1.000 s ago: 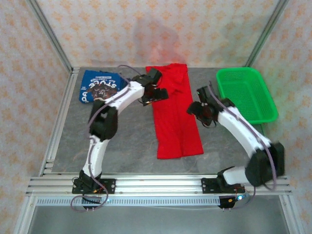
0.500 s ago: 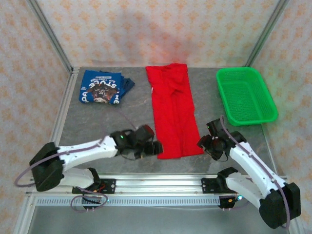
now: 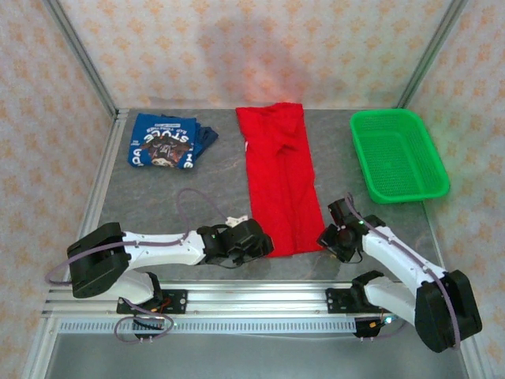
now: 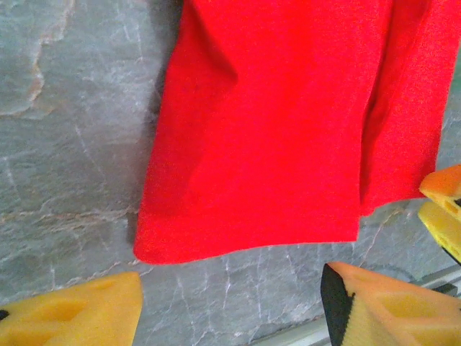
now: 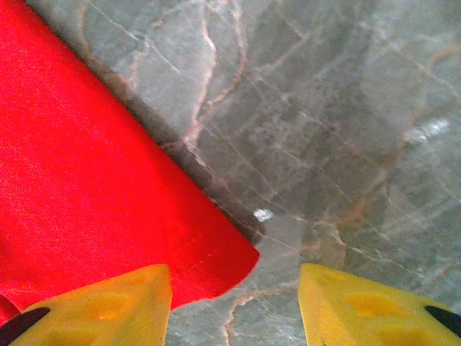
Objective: Fold and stack the t-shirts
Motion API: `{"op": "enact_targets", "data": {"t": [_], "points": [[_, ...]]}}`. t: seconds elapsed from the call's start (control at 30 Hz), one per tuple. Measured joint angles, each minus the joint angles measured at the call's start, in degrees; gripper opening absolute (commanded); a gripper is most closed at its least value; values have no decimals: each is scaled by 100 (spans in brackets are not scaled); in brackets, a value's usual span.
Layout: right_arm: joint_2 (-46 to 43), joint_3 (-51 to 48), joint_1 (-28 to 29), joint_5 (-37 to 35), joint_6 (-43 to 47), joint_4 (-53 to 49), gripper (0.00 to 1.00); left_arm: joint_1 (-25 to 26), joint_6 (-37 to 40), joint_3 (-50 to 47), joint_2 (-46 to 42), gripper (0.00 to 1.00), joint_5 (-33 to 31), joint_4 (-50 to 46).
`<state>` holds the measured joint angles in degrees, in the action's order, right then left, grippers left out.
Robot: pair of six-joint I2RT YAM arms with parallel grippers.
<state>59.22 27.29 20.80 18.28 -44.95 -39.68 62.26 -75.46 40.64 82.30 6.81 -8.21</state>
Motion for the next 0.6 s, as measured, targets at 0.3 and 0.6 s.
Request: {"op": "enact_targets", "data": {"t": [0.3, 0.6], "points": [[387, 26, -2, -22, 83, 280, 46, 0, -103, 4, 546, 59, -26, 46], [675, 151, -24, -55, 131, 197, 40, -4, -105, 317, 837, 49, -33, -330]]}}
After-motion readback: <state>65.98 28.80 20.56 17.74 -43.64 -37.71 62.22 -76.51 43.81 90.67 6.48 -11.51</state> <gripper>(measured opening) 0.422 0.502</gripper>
